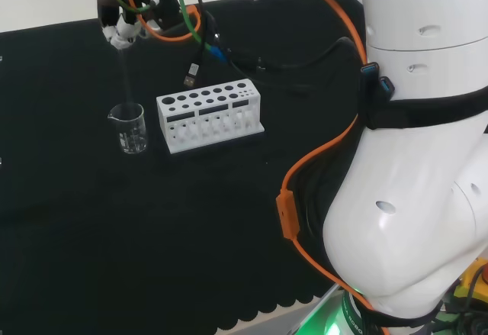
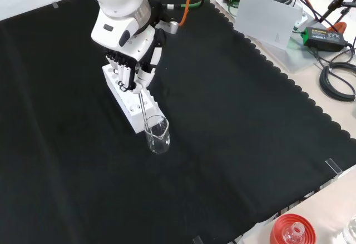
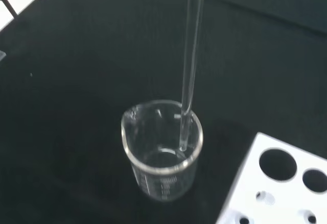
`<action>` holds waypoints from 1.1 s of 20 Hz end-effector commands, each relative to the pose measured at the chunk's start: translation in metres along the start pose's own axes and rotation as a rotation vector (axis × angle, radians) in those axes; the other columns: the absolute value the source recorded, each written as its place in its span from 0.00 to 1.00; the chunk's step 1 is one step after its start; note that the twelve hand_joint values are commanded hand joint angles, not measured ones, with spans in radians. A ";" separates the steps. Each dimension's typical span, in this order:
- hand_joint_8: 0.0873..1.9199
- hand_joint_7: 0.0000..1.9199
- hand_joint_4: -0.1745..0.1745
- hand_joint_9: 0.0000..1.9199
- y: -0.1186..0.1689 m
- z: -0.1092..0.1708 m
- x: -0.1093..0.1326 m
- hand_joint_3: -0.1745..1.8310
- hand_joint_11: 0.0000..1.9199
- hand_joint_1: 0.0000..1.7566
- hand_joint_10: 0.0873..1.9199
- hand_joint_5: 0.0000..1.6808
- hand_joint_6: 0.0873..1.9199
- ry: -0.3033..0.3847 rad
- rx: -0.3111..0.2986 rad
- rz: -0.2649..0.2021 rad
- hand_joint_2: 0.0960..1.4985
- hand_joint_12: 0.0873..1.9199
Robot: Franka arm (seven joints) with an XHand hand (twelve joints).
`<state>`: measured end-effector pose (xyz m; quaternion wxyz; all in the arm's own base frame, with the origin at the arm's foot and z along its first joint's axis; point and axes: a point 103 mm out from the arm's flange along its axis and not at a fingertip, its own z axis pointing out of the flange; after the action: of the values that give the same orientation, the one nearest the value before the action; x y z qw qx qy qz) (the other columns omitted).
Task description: Stir in the beaker to the left of the white test tube rack with the glass rod.
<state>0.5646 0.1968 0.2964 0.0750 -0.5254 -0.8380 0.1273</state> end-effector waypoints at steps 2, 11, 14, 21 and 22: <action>0.56 0.57 0.00 0.86 -0.018 0.004 -0.011 0.09 0.79 0.73 0.26 0.54 0.42 -0.007 0.007 0.018 0.73 0.35; 0.56 0.57 0.00 0.87 -0.026 0.004 0.006 0.09 0.79 0.73 0.26 0.54 0.42 -0.017 0.022 -0.004 0.73 0.35; 0.56 0.57 0.00 0.87 -0.026 -0.001 0.020 0.09 0.79 0.73 0.26 0.54 0.42 -0.016 0.009 -0.013 0.72 0.35; 0.56 0.57 0.00 0.87 -0.028 -0.004 0.030 0.09 0.79 0.73 0.26 0.54 0.42 -0.010 -0.016 -0.026 0.72 0.35; 0.56 0.57 0.00 0.87 -0.028 -0.004 0.029 0.09 0.79 0.73 0.26 0.54 0.42 -0.011 -0.015 -0.027 0.72 0.35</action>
<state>0.5308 0.2154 0.3073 0.0664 -0.5153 -0.8440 0.1330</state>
